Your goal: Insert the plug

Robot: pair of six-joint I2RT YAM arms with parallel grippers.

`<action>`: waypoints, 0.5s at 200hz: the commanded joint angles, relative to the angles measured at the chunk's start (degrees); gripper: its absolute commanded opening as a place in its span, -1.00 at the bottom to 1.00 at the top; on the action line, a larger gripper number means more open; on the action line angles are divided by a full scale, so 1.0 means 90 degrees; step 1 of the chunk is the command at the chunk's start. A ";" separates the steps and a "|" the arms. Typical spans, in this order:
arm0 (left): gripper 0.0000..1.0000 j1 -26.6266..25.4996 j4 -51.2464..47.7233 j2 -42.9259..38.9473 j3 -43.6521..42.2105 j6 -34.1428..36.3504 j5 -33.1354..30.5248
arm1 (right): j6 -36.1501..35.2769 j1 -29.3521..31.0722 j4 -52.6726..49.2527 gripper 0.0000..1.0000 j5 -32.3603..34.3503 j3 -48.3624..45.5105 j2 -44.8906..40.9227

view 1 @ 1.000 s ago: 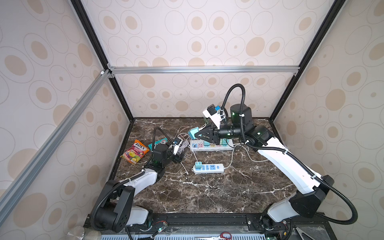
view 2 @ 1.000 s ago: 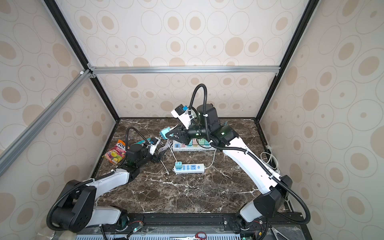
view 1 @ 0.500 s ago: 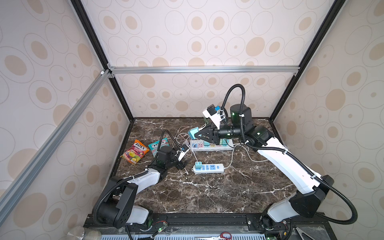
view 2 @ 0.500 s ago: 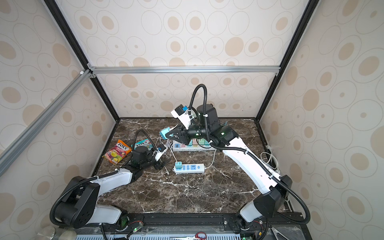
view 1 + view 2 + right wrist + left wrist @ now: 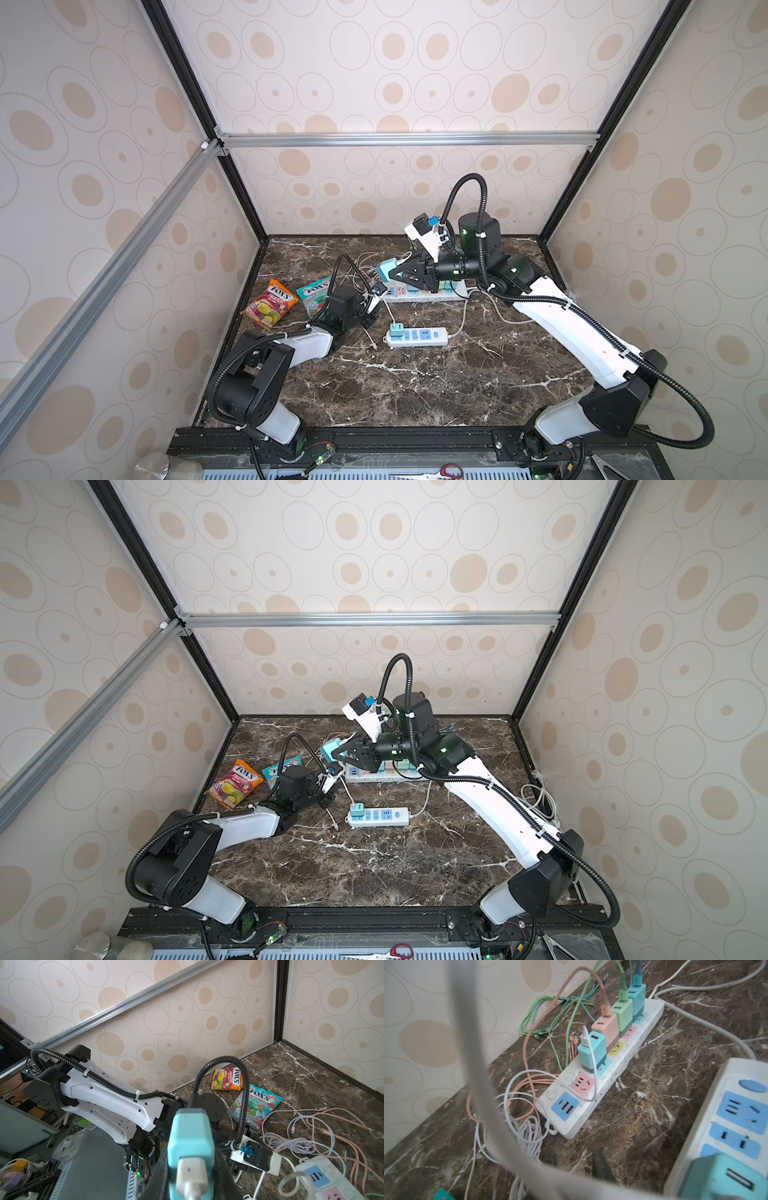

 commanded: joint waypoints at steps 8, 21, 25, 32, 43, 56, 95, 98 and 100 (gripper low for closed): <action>-0.89 0.0098 0.0724 -0.0416 -0.0319 -0.0136 -0.0432 | -0.0143 0.0016 0.0262 -1.00 -0.0040 -0.0128 -0.0261; -1.00 0.0128 0.0758 -0.0664 -0.0464 -0.0220 -0.0509 | -0.0177 0.0016 0.0267 -1.00 -0.0029 -0.0152 -0.0236; -1.00 0.0136 0.0772 -0.0752 -0.0518 -0.0261 -0.0560 | -0.0179 0.0014 0.0259 -1.00 -0.0001 -0.0155 -0.0225; -1.00 0.0159 0.0802 -0.0906 -0.0602 -0.0315 -0.0611 | -0.0202 0.0022 0.0263 -1.00 0.0068 -0.0162 -0.0211; -1.00 0.0229 0.0857 -0.1160 -0.0739 -0.0437 -0.0641 | -0.0269 0.0022 0.0259 -1.00 0.0130 -0.0189 -0.0181; -1.00 0.0338 0.0883 -0.1462 -0.0830 -0.0642 -0.0645 | -0.0373 0.0018 0.0303 -1.00 0.0186 -0.0243 -0.0151; -1.00 0.0411 0.0492 -0.2397 -0.0745 -0.0897 -0.1282 | -0.1108 0.0016 0.0176 -1.00 0.0394 -0.0468 -0.0166; -1.00 0.0415 0.0465 -0.2461 -0.0735 -0.0875 -0.1388 | -0.1231 0.0022 0.0131 -1.00 0.0353 -0.0481 -0.0174; -1.00 0.0412 0.0444 -0.2508 -0.0726 -0.0856 -0.1460 | -0.1319 0.0016 0.0084 -1.00 0.0334 -0.0491 -0.0171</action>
